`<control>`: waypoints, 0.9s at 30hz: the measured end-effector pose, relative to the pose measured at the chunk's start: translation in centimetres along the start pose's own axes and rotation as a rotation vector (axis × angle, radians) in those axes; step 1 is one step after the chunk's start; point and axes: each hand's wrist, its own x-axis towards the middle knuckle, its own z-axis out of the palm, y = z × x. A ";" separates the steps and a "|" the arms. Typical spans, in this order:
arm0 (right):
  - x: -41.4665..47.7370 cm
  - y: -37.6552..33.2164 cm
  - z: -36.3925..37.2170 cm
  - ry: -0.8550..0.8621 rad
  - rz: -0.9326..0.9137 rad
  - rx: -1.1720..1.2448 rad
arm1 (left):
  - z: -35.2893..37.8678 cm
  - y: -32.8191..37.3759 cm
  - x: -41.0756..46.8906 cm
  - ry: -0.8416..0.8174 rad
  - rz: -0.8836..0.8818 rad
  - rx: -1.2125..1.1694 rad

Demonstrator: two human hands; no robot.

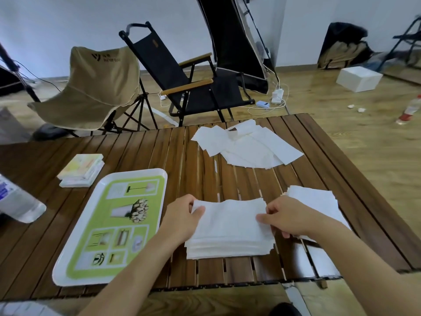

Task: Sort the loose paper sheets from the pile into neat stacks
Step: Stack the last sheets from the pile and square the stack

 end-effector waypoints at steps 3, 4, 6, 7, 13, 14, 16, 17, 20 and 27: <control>0.4 0.1 0.6 0.048 0.057 -0.116 | 0.1 -0.1 -0.3 0.053 0.048 0.115; 0.3 -0.1 0.7 0.110 0.071 -0.203 | 0.1 -0.1 -0.4 0.088 0.098 0.160; -0.3 -1.2 0.8 0.258 0.031 -0.317 | 0.1 0.3 -0.5 0.107 0.262 0.158; -0.5 -2.0 1.0 0.293 -0.026 -0.299 | 0.1 0.8 -0.7 0.068 0.329 0.112; -0.6 -4.0 3.4 0.088 -0.144 -0.358 | 1.3 1.3 -1.5 -0.112 0.371 0.181; -0.6 -3.8 3.2 0.081 -0.126 -0.376 | 1.0 1.2 -1.2 -0.136 0.341 0.173; -0.9 -3.4 2.4 0.079 -0.110 -0.412 | 0.4 1.3 0.4 -0.174 0.288 0.136; -1.0 -3.2 1.8 0.081 -0.100 -0.418 | 0.1 1.4 1.7 -0.177 0.270 0.112; -1.4 -2.4 0.1 0.105 -0.073 -0.368 | 0.1 2.1 7.4 -0.083 0.286 0.190; -1.6 0.2 -2.3 0.201 -0.074 -0.303 | 2.9 5.0 21.7 0.011 0.222 0.315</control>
